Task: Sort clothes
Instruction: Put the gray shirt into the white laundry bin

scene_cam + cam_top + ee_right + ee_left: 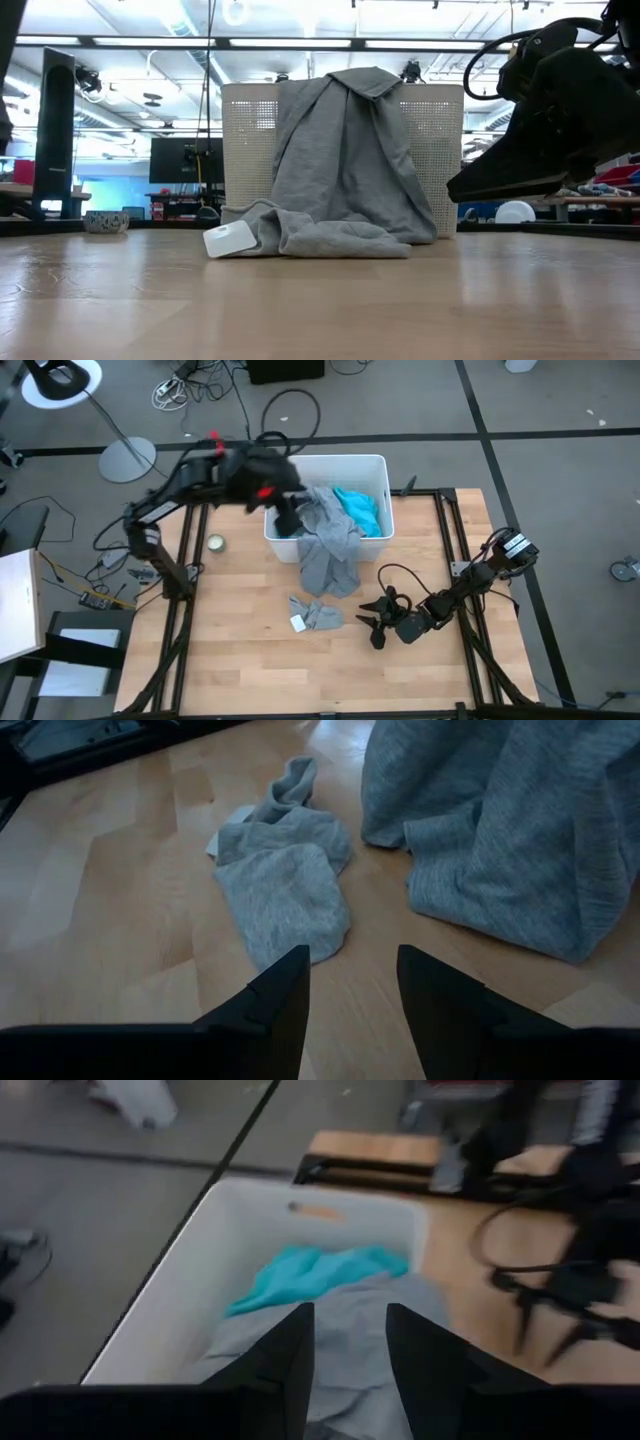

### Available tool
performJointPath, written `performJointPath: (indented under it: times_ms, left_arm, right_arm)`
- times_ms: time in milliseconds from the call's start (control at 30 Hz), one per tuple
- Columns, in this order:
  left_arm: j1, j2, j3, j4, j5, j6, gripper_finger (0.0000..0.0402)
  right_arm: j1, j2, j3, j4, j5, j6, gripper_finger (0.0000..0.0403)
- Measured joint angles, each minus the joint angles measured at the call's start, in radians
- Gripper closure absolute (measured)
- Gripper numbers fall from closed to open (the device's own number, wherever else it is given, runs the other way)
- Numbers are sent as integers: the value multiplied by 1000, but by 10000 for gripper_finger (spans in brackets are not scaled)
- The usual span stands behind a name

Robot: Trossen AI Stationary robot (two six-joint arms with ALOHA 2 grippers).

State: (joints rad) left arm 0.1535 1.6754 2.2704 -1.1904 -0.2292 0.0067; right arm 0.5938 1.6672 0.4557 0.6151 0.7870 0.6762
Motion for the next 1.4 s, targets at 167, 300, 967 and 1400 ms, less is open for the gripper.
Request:
performJointPath:
  times_ms: [167, 300, 967, 1400]
  left_arm:
    - [-149, -66, -19, -5, -15, -37, 269]
    - [-281, -132, -164, 48, -86, -65, 269]
    - [-583, -590, -1486, 1100, -273, -312, 270]
    - [-682, -610, -1867, 1494, -439, -507, 270]
  right_arm:
    - [0, 0, 0, -3, -6, 0, 250]
    - [0, 0, 0, -3, -6, 1, 250]
    - [-8, -46, 0, 4, -30, -56, 250]
    - [-204, -37, 0, -7, 99, -196, 250]
